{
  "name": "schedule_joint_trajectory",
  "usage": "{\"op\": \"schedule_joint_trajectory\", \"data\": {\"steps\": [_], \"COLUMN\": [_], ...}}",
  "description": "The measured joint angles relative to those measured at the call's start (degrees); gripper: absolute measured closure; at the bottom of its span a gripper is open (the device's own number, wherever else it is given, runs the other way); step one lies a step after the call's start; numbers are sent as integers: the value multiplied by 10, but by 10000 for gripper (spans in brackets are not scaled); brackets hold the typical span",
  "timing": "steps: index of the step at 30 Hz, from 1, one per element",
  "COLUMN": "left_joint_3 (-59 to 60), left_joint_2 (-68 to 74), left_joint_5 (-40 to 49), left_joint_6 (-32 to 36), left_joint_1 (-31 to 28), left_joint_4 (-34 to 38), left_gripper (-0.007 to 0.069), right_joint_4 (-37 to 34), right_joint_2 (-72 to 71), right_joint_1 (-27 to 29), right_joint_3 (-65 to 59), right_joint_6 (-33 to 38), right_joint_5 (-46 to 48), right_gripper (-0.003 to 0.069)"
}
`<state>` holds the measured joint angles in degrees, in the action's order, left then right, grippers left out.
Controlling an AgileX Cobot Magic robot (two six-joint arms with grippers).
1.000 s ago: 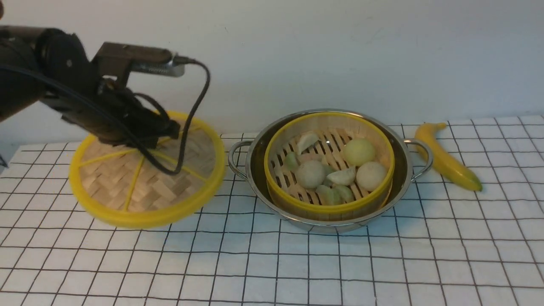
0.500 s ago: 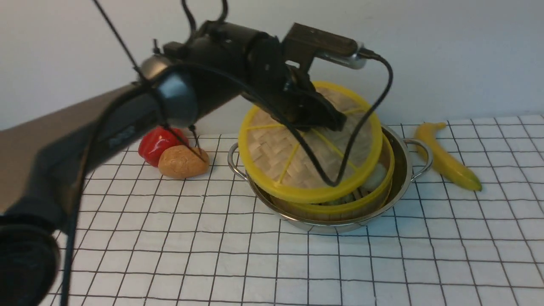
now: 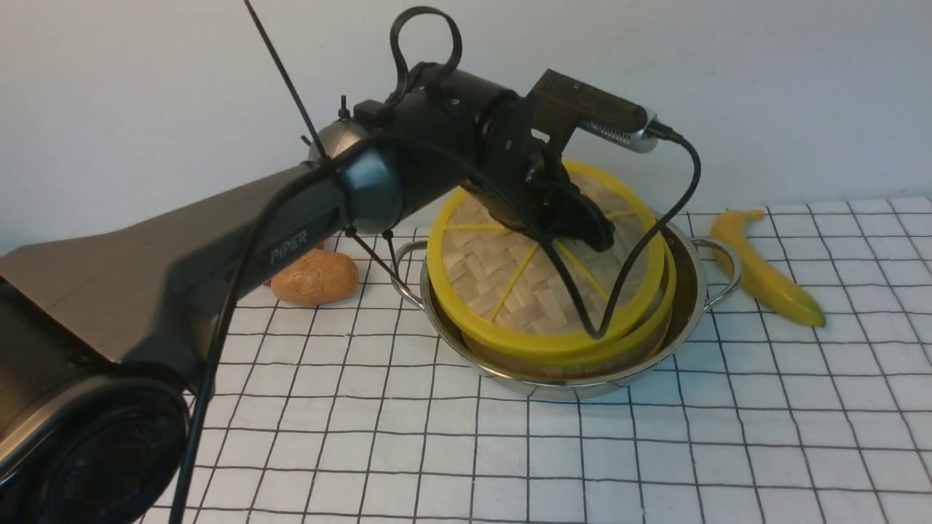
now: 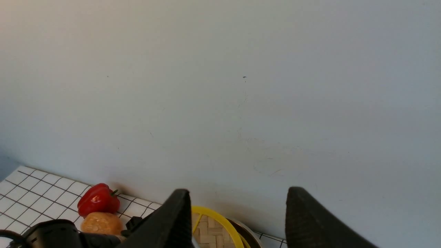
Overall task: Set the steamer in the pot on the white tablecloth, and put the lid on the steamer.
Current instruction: 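Place the yellow bamboo steamer lid onto the steamer in the pot with the left gripper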
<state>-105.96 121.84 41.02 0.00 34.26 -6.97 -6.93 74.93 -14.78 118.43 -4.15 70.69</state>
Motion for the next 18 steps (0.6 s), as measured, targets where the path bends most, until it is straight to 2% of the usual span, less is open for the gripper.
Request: {"op": "schedule_joint_trajectory", "data": {"steps": [18], "left_joint_3": [-1], "left_joint_2": [26], "left_joint_5": [-40], "left_joint_6": [-9], "left_joint_1": [0], "left_joint_4": [25], "left_gripper": [504], "right_joint_4": [0], "right_joint_2": [0], "right_joint_1": [0], "right_joint_3": [0], "right_joint_6": [0], "right_joint_5": [0], "right_gripper": [279]}}
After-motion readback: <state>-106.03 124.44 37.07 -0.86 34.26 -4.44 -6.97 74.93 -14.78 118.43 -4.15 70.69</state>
